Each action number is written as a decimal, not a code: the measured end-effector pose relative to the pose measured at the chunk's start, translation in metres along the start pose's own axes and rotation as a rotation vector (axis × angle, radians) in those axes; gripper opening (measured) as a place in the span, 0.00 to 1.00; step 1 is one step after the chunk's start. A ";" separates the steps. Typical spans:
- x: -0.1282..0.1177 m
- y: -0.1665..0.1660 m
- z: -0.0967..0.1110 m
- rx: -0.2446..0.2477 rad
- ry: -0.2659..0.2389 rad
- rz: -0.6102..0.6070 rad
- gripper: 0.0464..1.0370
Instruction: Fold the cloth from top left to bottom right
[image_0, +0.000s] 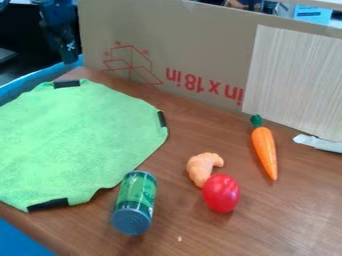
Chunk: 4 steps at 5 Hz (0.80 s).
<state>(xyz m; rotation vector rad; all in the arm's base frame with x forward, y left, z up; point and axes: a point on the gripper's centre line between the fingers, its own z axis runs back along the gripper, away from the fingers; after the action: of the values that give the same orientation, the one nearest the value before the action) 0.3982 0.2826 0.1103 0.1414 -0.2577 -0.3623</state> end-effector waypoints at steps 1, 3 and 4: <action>0.001 0.012 -0.007 0.033 0.007 0.001 0.96; -0.004 0.025 -0.028 0.055 0.064 0.017 0.96; -0.008 0.027 -0.038 0.062 0.097 0.028 0.96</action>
<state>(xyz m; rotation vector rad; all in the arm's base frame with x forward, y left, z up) 0.4101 0.3144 0.0768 0.2160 -0.1754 -0.3190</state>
